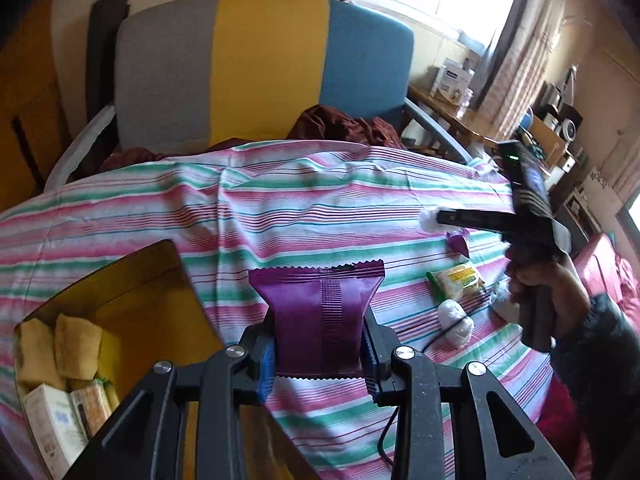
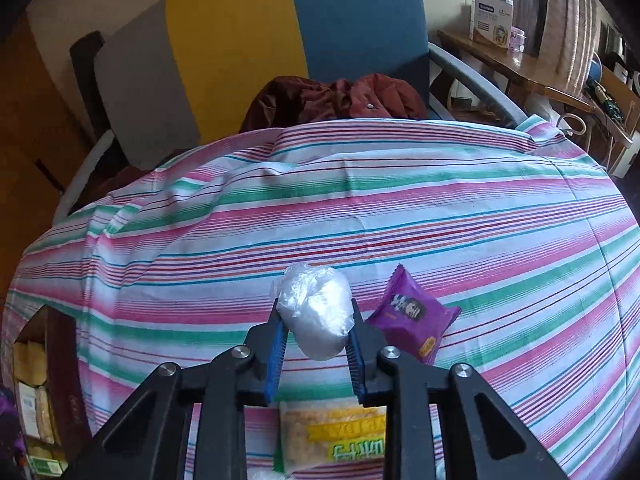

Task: Organize objects
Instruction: 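Carry the purple packet toward the tray with the left gripper while the right grasps a white wrapped ball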

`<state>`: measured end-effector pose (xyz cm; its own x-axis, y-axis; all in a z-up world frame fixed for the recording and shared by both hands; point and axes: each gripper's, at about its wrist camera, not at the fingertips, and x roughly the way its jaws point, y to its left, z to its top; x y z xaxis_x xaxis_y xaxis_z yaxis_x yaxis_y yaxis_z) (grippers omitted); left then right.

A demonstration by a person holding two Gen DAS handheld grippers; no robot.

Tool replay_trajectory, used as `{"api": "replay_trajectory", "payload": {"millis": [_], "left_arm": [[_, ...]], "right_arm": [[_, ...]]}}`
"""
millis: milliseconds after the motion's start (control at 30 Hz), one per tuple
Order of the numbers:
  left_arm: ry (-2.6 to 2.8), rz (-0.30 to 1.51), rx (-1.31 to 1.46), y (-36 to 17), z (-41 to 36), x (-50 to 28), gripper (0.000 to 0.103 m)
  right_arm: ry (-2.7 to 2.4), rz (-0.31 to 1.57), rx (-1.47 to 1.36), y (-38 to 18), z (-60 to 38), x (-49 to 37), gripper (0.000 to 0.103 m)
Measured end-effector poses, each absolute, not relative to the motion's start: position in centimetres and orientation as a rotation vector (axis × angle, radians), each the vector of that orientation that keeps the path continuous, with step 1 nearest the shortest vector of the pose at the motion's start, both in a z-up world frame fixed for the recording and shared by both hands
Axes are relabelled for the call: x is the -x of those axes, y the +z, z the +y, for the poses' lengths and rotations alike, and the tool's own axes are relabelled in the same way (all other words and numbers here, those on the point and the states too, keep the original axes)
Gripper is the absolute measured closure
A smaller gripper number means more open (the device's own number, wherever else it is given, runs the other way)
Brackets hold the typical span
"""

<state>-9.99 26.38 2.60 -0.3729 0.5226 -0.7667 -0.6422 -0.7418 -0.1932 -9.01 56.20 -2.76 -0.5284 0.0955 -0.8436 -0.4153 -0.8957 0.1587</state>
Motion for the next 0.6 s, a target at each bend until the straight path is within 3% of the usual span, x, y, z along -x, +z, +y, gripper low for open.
{"api": "replay_trajectory", "payload": {"millis": [233, 600], "left_arm": [[2.188, 0.111, 1.133, 3.3, 22.6, 9.8, 0.068], [2.391, -0.078, 1.154, 5.4, 10.5, 10.4, 0.068]], "right_arm": [[2.626, 0.57, 1.392, -1.4, 49.3, 6.5, 0.077], [2.816, 0.393, 1.544, -4.5, 39.9, 4.9, 0.077]]}}
